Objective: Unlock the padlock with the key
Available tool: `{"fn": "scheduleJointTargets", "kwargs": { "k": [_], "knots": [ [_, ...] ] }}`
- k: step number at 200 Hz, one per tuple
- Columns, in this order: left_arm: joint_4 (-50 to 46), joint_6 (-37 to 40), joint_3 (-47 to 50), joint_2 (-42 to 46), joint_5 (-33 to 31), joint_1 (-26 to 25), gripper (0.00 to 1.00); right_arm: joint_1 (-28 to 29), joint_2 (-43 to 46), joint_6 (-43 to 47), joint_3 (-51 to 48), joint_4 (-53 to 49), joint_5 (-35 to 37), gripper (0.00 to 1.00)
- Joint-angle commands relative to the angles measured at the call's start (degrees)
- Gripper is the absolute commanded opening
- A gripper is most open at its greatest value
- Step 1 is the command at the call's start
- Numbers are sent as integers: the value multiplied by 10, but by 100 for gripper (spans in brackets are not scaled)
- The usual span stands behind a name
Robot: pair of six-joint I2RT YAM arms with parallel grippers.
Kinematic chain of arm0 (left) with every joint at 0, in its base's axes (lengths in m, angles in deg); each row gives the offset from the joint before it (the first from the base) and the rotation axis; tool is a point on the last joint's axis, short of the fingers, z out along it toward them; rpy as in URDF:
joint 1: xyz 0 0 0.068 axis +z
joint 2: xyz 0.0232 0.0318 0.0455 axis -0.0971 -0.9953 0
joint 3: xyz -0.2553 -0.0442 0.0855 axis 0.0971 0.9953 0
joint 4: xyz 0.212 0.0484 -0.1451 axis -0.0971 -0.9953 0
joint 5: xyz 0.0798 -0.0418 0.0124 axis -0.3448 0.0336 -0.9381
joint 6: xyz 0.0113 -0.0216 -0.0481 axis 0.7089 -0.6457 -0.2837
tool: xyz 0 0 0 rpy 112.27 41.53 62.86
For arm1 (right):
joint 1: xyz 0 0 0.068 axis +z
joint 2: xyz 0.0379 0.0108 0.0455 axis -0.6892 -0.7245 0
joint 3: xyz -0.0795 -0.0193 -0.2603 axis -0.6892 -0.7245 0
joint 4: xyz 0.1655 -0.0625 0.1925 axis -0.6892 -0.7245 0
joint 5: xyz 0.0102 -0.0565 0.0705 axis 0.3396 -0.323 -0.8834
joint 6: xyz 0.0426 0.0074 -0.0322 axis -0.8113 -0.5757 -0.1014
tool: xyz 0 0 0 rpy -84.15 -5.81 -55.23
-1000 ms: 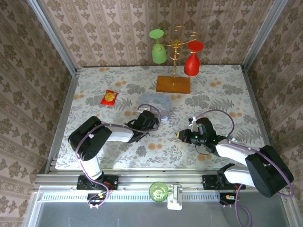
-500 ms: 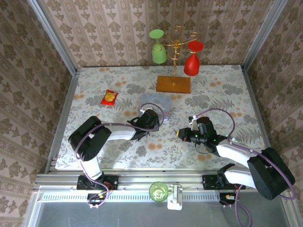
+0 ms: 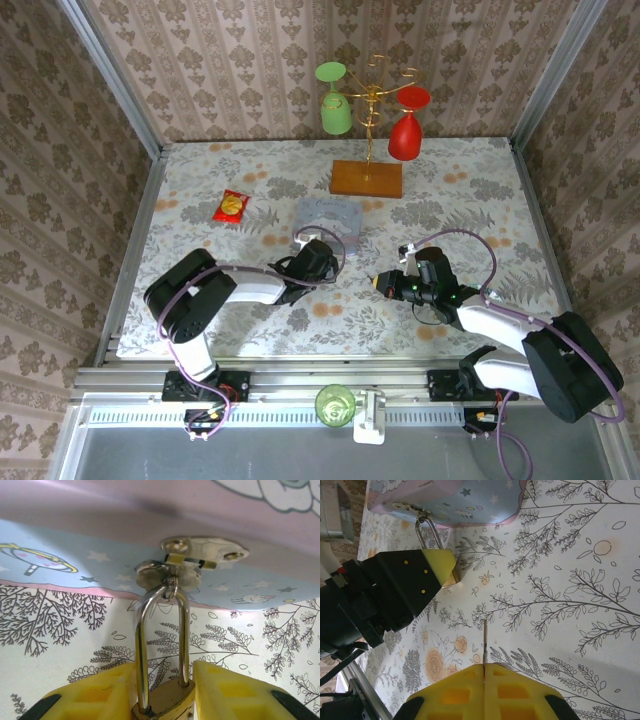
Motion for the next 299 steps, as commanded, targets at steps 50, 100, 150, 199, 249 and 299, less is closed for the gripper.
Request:
{"fn": "scheduleJointTargets", "kwargs": {
  "k": [50,100,150,199,249,299],
  "knots": [
    [18,-21,-5,-7,18,-11,25,3,8,9,-8,-8,19,0],
    [-1,-18,-12,13,31,6,5,3,11,6,-3,-8,19,0],
    [78,-73,16,22,65,19,1,51,-68,-37,17,79,21,0],
    [217,-160,70,31,50,21,0,90,-182,-109,33,236,18,0],
    [392,-245,108,-37,63,28,0,88,-290,-192,21,427,-6,0],
    [450,-276,121,-65,50,26,0,79,-372,-250,5,566,-23,0]
  ]
}}
